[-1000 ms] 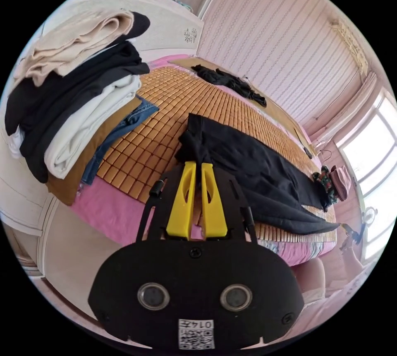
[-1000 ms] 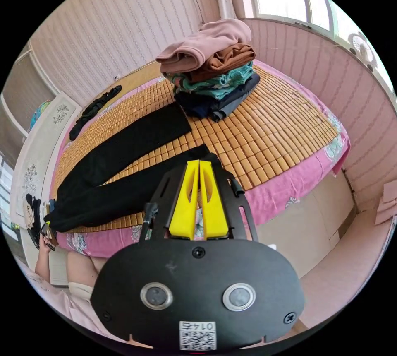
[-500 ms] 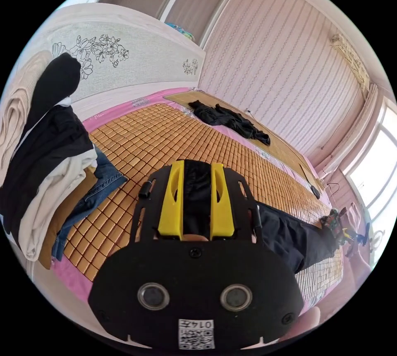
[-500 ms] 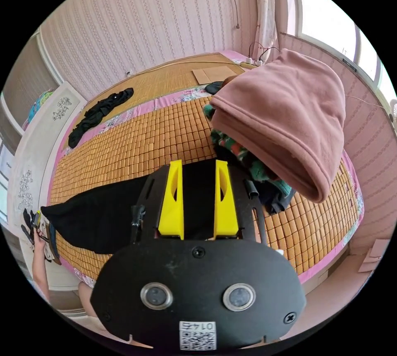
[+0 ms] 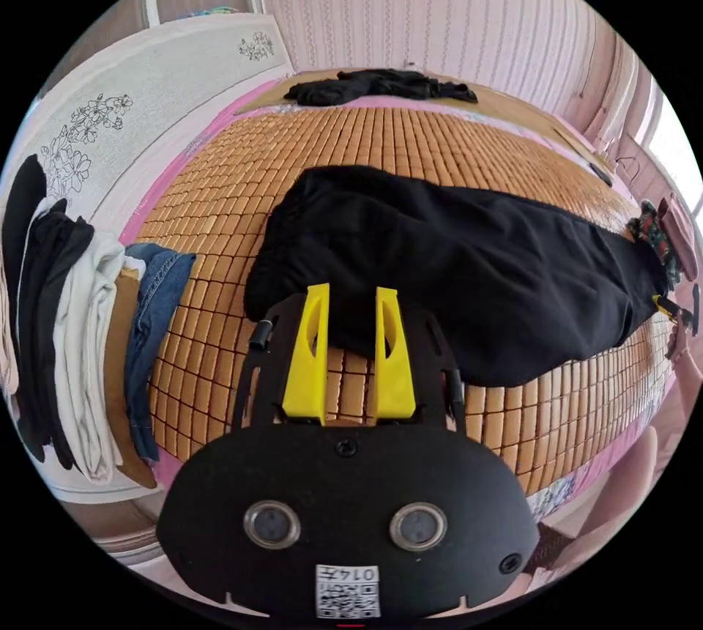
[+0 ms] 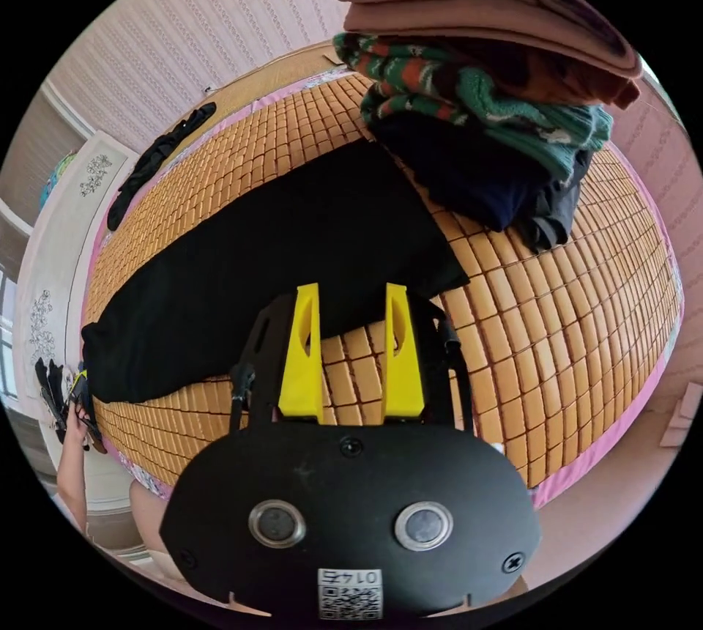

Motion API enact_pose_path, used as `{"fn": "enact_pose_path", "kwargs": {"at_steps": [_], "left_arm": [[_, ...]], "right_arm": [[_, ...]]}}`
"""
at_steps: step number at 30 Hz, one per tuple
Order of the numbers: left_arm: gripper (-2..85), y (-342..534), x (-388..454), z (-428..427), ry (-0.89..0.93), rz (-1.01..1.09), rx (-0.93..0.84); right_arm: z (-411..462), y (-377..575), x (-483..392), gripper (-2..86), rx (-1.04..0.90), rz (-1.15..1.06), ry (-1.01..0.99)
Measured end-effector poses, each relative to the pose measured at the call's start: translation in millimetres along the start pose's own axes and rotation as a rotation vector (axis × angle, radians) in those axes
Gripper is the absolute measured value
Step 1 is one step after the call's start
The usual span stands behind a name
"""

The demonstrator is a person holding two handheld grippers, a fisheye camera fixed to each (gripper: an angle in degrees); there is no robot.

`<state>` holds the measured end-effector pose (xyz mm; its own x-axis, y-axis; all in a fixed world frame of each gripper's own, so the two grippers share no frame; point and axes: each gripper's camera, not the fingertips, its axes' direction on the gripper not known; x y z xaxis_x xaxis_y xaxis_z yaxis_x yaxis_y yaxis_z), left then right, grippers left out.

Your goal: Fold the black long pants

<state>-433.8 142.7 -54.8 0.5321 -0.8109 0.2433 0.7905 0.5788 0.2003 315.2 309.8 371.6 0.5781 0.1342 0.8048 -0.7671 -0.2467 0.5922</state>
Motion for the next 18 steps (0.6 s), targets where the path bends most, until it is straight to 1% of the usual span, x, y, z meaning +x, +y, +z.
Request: {"fn": "enact_pose_path", "kwargs": {"at_steps": [1,2,3,5,9,12,15,18], "left_arm": [[9.0,-2.1,4.5,8.9,-0.016,0.011,-0.052],[6.6,-4.1,12.9,15.4,-0.006,0.043,-0.062],[2.8,-7.4,17.9,17.5,-0.013,0.043,-0.07],[0.2,-15.5,27.3,19.5,-0.021,0.069,-0.094],[-0.8,-24.8,50.0,21.9,-0.11,0.224,-0.199],[-0.9,-13.7,44.3,19.2,-0.057,0.206,-0.227],[-1.0,4.5,35.8,12.8,0.016,0.18,-0.244],[-1.0,26.1,36.6,3.6,0.036,0.228,-0.29]], "right_arm": [[1.7,-1.7,-4.6,7.1,-0.004,-0.015,0.022],[7.2,-5.2,-13.4,3.0,-0.03,-0.051,0.057],[9.9,-7.4,-20.7,1.4,-0.025,-0.086,0.109],[13.3,-12.6,-27.8,0.0,-0.043,-0.125,0.163],[17.3,-19.2,-49.2,-0.9,-0.126,-0.288,0.272],[17.5,-2.1,-61.2,-0.9,-0.123,-0.387,0.36],[10.0,16.2,-53.9,-1.0,-0.146,-0.346,0.334],[-3.5,39.9,-44.6,-1.0,-0.188,-0.355,0.302]]}}
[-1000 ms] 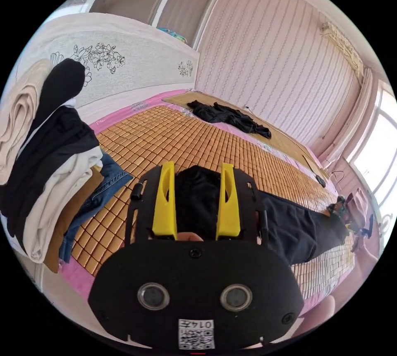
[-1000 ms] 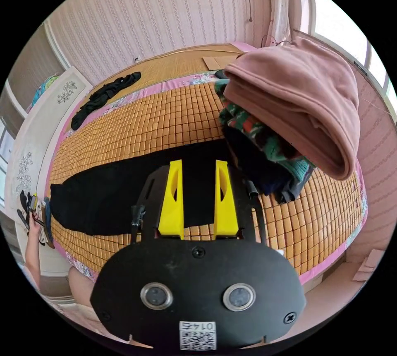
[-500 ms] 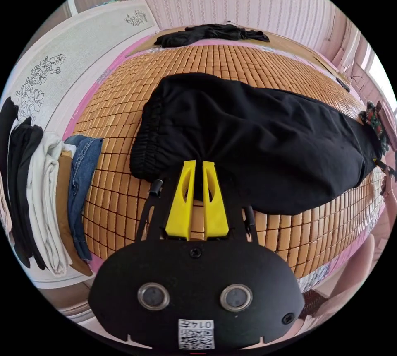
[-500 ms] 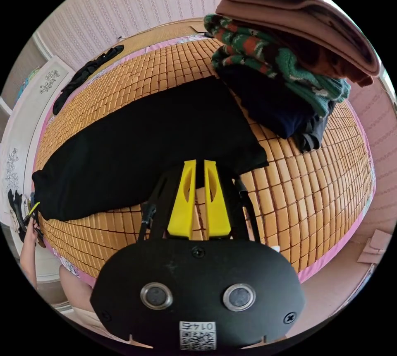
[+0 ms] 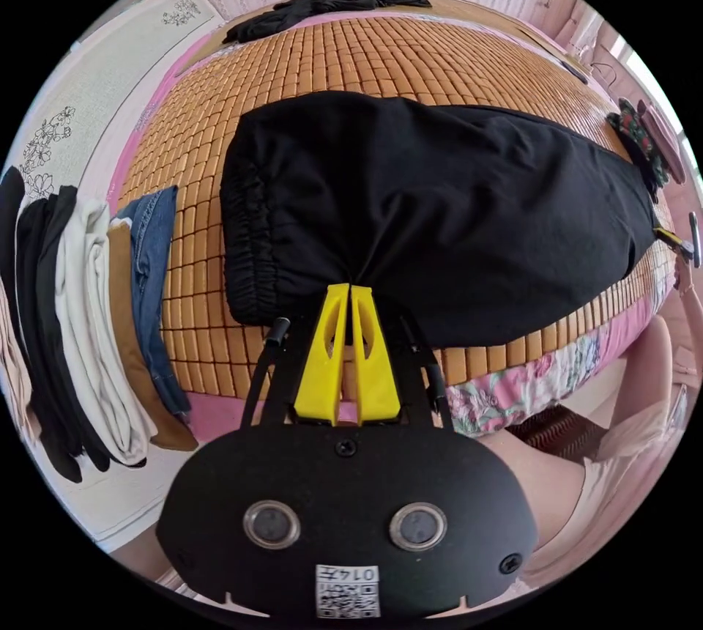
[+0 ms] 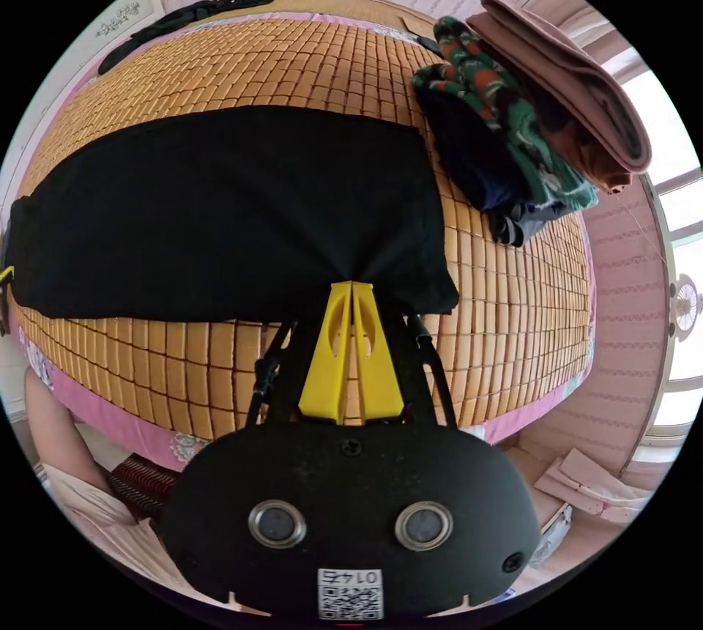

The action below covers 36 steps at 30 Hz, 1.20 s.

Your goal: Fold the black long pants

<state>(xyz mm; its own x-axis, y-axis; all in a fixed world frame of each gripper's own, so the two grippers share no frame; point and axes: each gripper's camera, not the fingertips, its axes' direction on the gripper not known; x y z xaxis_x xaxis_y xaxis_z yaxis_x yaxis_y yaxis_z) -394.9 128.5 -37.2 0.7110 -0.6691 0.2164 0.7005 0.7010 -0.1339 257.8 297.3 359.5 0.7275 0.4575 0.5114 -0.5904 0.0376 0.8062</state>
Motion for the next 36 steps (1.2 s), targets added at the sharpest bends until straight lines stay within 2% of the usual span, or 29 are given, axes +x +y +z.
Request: {"fn": "enact_pose_path", "kwargs": {"at_steps": [4,9,12,17,21,28,32,34,35,36], "left_arm": [[-1.0,35.7,4.7,-2.0,0.048,0.022,-0.06],[-0.7,88.8,22.4,-8.0,0.018,0.034,-0.023],[0.0,105.7,38.1,-27.5,-0.085,0.038,0.069],[1.5,111.9,48.3,-72.4,-0.102,0.039,0.207],[3.0,85.1,80.9,-92.6,-0.036,0.165,0.307],[7.6,9.4,167.1,-68.7,0.049,0.353,0.406],[11.9,-38.8,202.6,-20.0,0.029,0.385,0.251],[10.6,-43.8,211.3,-2.7,0.007,0.428,0.227],[5.4,-42.0,210.9,-4.6,0.03,0.43,0.282],[2.1,-43.8,214.0,-4.1,0.044,0.444,0.257]], "right_arm": [[-7.5,39.2,3.1,-1.0,-0.079,-0.03,-0.001],[-15.0,98.9,12.7,-0.9,-0.175,-0.024,-0.066],[-34.4,109.0,13.7,-0.9,-0.121,-0.043,0.012],[-66.4,92.2,24.4,0.1,0.037,-0.049,0.043],[-69.2,61.3,39.1,6.0,0.14,0.002,-0.062],[-27.7,19.1,80.2,10.2,0.107,0.201,-0.156],[2.5,12.2,98.2,9.1,0.042,0.262,-0.132],[1.4,14.0,100.5,6.9,0.06,0.249,-0.141],[-0.6,13.6,100.5,4.4,0.043,0.224,-0.13],[-3.9,14.3,100.3,1.2,0.042,0.197,-0.122]]}}
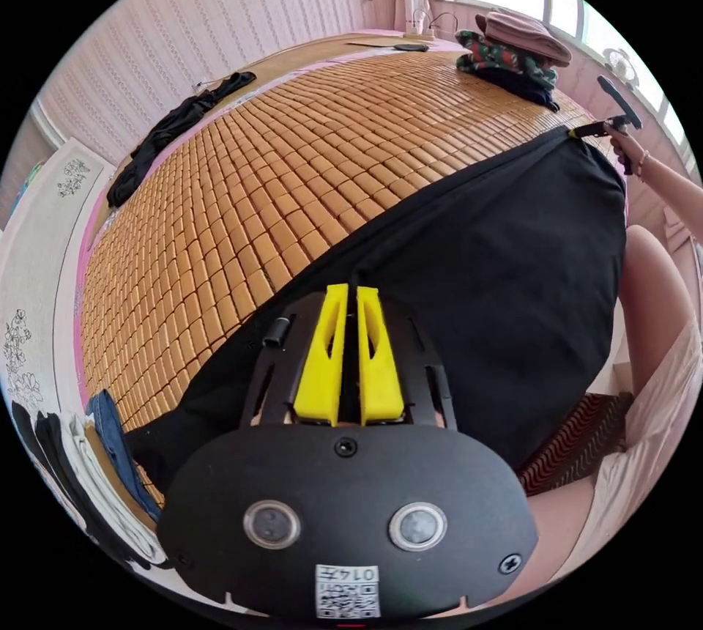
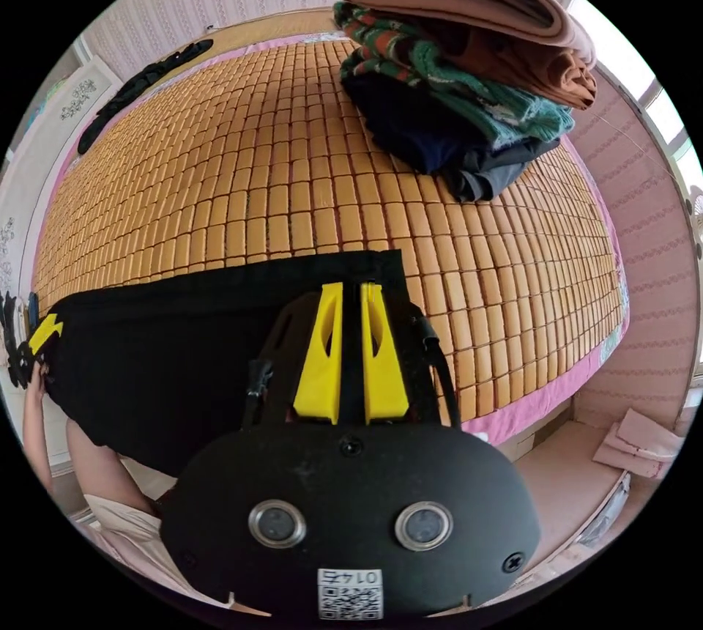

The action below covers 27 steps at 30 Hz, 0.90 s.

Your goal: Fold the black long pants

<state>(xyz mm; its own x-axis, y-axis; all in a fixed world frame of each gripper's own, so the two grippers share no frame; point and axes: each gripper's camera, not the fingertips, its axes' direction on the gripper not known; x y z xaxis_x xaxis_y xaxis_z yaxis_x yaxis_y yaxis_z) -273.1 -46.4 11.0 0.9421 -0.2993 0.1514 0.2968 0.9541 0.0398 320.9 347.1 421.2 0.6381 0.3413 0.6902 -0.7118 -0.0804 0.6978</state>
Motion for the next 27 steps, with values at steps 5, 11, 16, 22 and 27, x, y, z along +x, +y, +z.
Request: {"fn": "enact_pose_path", "kwargs": {"at_steps": [5,11,16,22,27], "left_arm": [[-0.4,-5.8,14.9,-21.6,-0.047,0.075,0.001],[-0.8,-15.7,3.3,-58.5,0.011,0.042,0.089],[-0.5,-24.5,-6.6,-29.9,0.014,-0.052,0.069],[-0.6,-15.7,-1.6,16.1,0.022,-0.096,-0.035],[-0.8,-4.1,11.1,-42.2,-0.003,-0.053,0.08]], "right_arm": [[-28.0,5.1,18.4,-0.5,0.066,0.022,-0.042],[-43.0,-4.3,38.8,-0.7,0.063,0.049,-0.06],[-28.0,-16.5,48.0,-0.6,0.03,0.089,-0.099],[-35.5,-6.4,65.4,-0.7,0.057,0.125,-0.185],[-101.6,19.4,67.4,-0.6,0.164,0.029,-0.116]]}}
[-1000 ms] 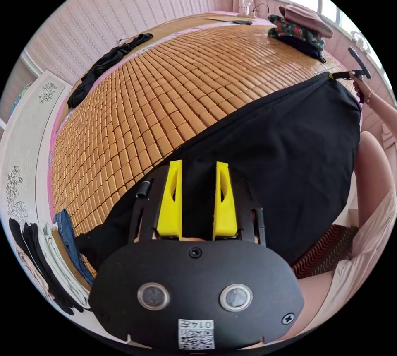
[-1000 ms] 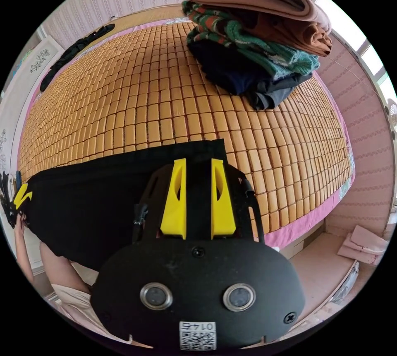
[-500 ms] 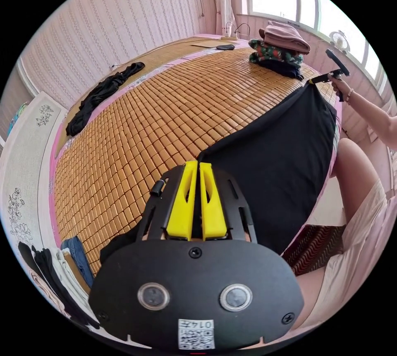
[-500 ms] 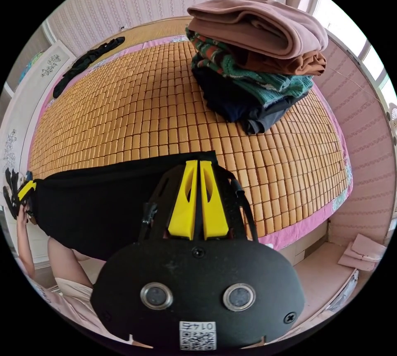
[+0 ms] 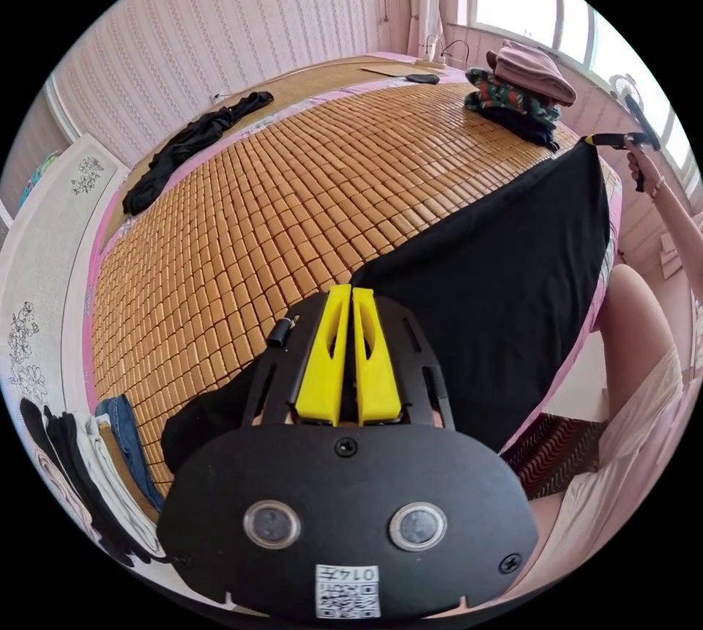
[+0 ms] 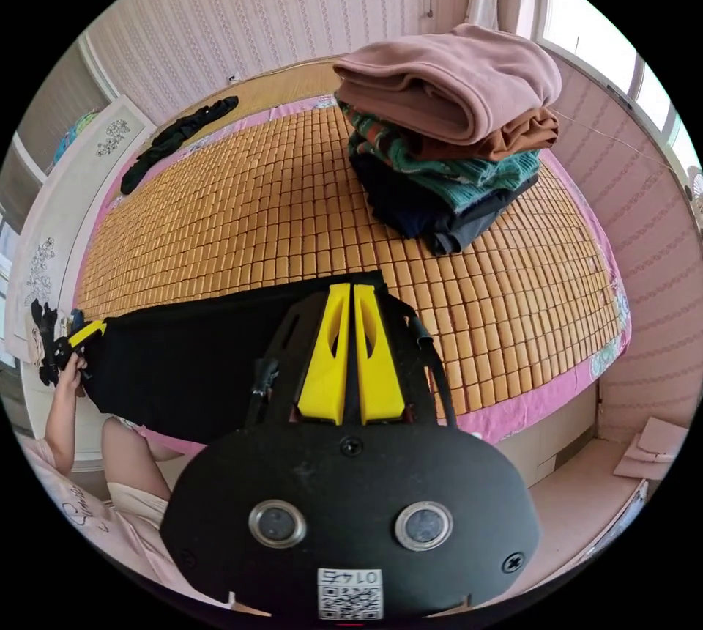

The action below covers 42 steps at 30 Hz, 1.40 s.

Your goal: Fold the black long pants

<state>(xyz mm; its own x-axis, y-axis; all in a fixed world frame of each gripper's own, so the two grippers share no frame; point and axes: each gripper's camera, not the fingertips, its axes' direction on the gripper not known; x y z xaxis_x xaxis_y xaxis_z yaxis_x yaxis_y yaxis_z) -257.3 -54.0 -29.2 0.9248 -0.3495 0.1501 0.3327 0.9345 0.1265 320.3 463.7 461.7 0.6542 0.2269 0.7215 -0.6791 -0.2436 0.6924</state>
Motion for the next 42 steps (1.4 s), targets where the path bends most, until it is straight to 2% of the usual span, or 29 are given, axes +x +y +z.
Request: {"fn": "enact_pose_path", "kwargs": {"at_steps": [4,7,9,12,18,20,21,23,27,30,33,35,38,42], "left_arm": [[-0.7,-1.5,-9.6,-10.6,0.003,-0.053,0.066],[-0.2,-9.6,-12.0,29.9,-0.028,-0.091,-0.011],[0.8,-7.1,-4.4,69.3,-0.034,-0.043,-0.14],[2.5,5.2,0.7,62.3,-0.072,0.019,-0.091],[4.4,35.2,1.9,9.8,-0.067,-0.047,0.023],[4.3,42.6,13.9,-1.7,-0.049,-0.027,0.041],[4.2,47.2,23.2,-4.5,-0.032,-0.016,0.039],[4.1,54.6,36.5,0.1,0.002,0.002,0.02],[4.1,68.8,53.7,24.9,0.054,0.006,-0.059],[4.2,74.3,60.3,36.4,0.054,0.011,-0.09],[4.3,80.4,59.3,46.5,0.07,-0.011,-0.108],[4.5,80.7,57.8,43.9,0.071,-0.022,-0.113],[4.6,80.7,59.2,31.3,0.084,-0.033,-0.069],[4.5,73.3,69.9,18.6,0.092,-0.012,-0.018]], "right_arm": [[12.4,-21.2,0.0,0.1,-0.057,-0.04,0.021],[62.6,-35.9,4.6,2.0,-0.171,-0.003,0.038],[82.2,-26.9,8.1,3.8,-0.245,0.014,0.02],[62.3,5.5,15.9,5.3,-0.206,0.014,0.034],[51.0,74.6,46.7,10.7,-0.234,0.174,0.006],[58.3,81.2,48.5,9.1,-0.256,0.193,-0.032],[61.0,83.8,47.3,4.0,-0.264,0.192,-0.045],[57.3,87.8,44.9,0.6,-0.248,0.203,-0.032],[32.2,103.4,40.6,-0.4,-0.206,0.212,0.007],[36.7,113.3,48.1,0.4,-0.239,0.26,-0.047],[45.1,113.8,48.8,4.7,-0.255,0.282,-0.088],[39.9,107.3,42.2,7.7,-0.239,0.275,-0.047],[31.2,82.0,13.4,8.0,-0.16,0.175,0.05],[53.0,23.1,-27.8,8.0,-0.113,0.065,0.015]]}}
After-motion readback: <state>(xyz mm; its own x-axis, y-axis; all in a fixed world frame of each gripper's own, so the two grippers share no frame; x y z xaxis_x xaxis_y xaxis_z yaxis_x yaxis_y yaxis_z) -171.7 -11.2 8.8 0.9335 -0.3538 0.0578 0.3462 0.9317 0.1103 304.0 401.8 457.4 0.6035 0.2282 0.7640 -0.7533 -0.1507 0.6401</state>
